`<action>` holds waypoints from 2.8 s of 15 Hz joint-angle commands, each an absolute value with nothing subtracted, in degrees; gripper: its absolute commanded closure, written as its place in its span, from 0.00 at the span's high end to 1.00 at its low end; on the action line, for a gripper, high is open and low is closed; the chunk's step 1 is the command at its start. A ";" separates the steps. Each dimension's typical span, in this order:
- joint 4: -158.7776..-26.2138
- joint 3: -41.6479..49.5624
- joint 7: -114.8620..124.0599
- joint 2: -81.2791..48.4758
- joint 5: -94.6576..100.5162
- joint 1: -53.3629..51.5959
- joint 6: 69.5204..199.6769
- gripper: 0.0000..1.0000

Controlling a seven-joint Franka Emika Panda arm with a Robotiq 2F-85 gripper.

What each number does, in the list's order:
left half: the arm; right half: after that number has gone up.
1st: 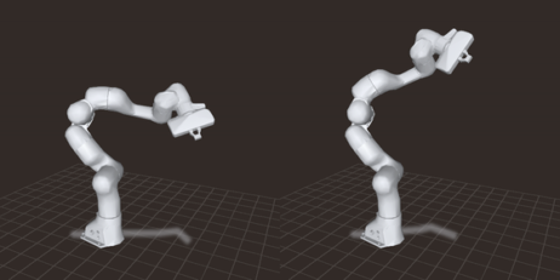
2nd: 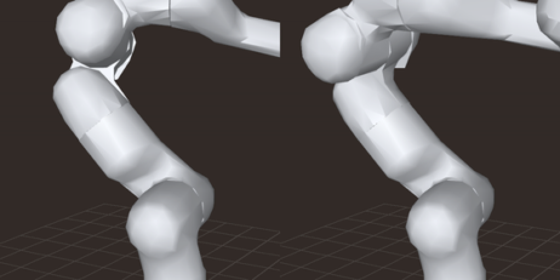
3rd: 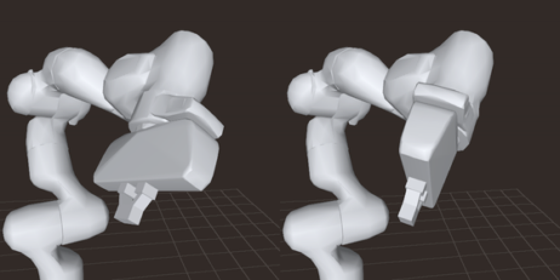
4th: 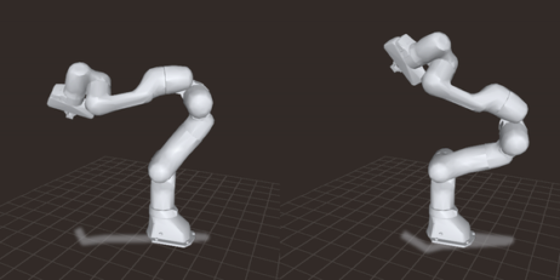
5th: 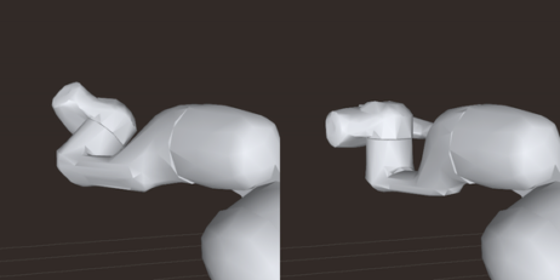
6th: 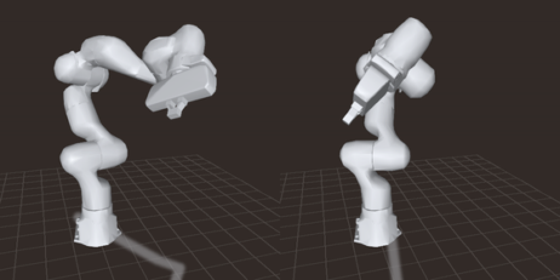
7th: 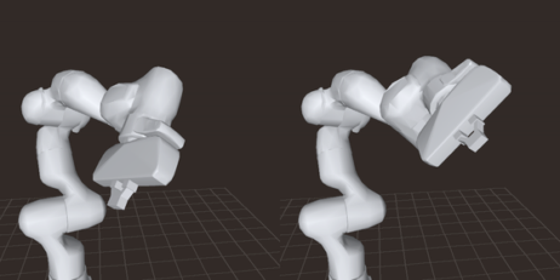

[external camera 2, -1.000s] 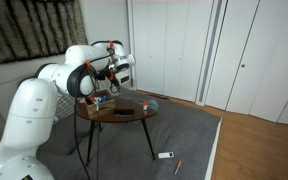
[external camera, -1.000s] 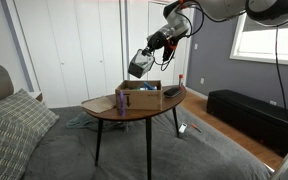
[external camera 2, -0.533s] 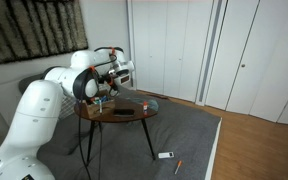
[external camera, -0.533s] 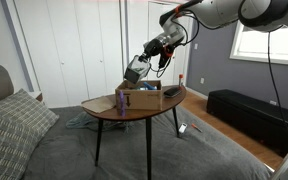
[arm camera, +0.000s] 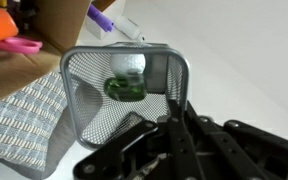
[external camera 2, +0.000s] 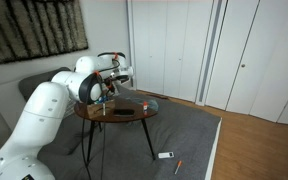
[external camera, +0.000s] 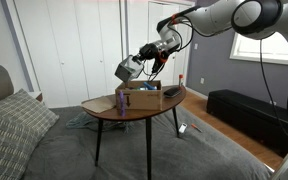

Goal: Take the contents of the mesh bin and place them into the box

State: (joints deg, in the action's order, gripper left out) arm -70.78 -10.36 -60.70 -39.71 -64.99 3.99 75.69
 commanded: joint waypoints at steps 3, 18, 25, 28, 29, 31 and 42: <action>-68.37 -10.78 -62.11 -43.20 -71.51 3.67 73.82 0.02; -67.52 -9.15 -60.20 -42.34 -69.42 1.53 70.55 0.02; -62.09 -5.92 -52.62 -35.99 -56.06 -1.29 71.22 0.02; -60.02 -5.23 -50.63 -33.41 -49.35 -1.12 71.67 0.02; -59.41 -4.98 -50.06 -32.52 -47.19 -0.91 71.91 0.02; -58.60 -3.30 -49.45 -30.79 -43.60 -1.37 72.73 0.02; -55.43 4.06 -45.67 -28.07 -23.59 -2.33 83.17 0.02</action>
State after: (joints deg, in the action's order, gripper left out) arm -55.71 1.55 -48.12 -28.36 -28.69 -1.27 80.36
